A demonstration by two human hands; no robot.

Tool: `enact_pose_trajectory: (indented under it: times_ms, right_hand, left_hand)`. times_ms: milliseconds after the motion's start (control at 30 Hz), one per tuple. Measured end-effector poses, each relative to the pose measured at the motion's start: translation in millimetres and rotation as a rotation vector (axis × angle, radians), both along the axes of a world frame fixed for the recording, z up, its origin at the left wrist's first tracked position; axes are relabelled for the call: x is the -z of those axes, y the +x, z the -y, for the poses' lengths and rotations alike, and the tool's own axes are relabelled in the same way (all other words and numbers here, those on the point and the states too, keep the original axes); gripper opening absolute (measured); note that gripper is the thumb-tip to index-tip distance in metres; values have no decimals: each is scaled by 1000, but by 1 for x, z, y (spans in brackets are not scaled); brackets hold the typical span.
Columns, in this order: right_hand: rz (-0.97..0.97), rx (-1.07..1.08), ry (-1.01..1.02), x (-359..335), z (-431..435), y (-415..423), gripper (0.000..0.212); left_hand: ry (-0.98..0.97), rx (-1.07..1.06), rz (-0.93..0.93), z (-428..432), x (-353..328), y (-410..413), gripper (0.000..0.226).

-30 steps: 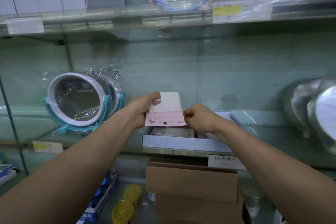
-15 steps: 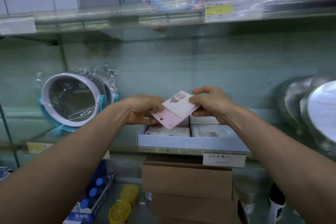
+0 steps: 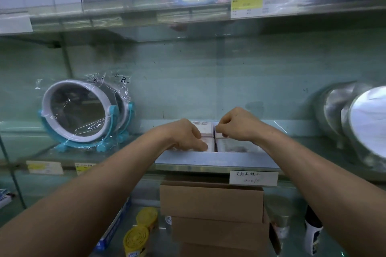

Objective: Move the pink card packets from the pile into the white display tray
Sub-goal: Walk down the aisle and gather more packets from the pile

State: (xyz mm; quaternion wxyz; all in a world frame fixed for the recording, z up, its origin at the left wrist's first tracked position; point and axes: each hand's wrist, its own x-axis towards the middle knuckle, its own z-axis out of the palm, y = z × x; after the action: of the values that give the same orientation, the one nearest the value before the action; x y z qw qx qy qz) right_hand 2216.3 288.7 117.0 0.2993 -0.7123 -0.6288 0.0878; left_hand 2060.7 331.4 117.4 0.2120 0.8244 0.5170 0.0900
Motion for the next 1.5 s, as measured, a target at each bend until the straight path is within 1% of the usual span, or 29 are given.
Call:
enact_pose_trajectory:
  times_ms: [33,100,133,267,367,433,500,600,633,733,767,933,1067,1133,1267,1333,1367,1433,1500]
  right_hand:
    - [-12,22,-1,4,-1,5,20]
    - [-34,56,-14,15,-2,11,22]
    - [-29,70,-1,21,-3,12,23]
    - [0,87,45,30,-2,11,24]
    - [-3,88,44,31,-1,11,25]
    - [-2,86,47,32,0,12,26]
    - [-9,79,44,33,2,12,26]
    - [-27,62,36,34,1,13,25]
    - [-30,60,35,34,0,13,24]
    - [-23,67,40,35,-2,14,24]
    - [-20,69,40,35,-3,14,23]
    - [-12,69,41,35,-4,15,23]
    - [-8,68,39,36,-4,15,22]
    - [-12,70,41,36,-4,15,22]
    - [-11,77,48,36,-4,15,24]
    - [-12,80,56,36,-4,16,24]
    - [-14,78,59,37,-4,16,23]
    - [-15,71,62,37,-4,16,23]
    - [-19,69,62,36,-4,16,22]
  left_hand:
    - [4,6,0,0,0,0,22]
    - [21,15,-4,0,-1,1,36]
    - [32,16,-3,0,-1,2,39]
    - [39,16,10,0,0,9,26]
    - [105,-20,-94,2,5,22,42]
    - [168,-42,-189,0,10,29,46]
    - [183,-66,-241,-1,12,34,50]
    - [170,-76,-309,-1,9,36,67]
    - [166,-70,-330,-1,7,36,66]
    - [129,-54,-343,-2,2,35,47]
    - [127,-51,-349,-3,1,35,44]
    - [170,-36,-363,0,3,41,39]
    - [181,-15,-336,4,3,45,25]
    - [202,-4,-339,6,2,46,28]
    - [258,-34,-392,4,6,39,62]
    - [258,-35,-415,1,7,37,68]
    - [258,-32,-421,0,8,37,65]
    - [277,-16,-408,-3,9,41,49]
    - [280,6,-382,-3,8,42,39]
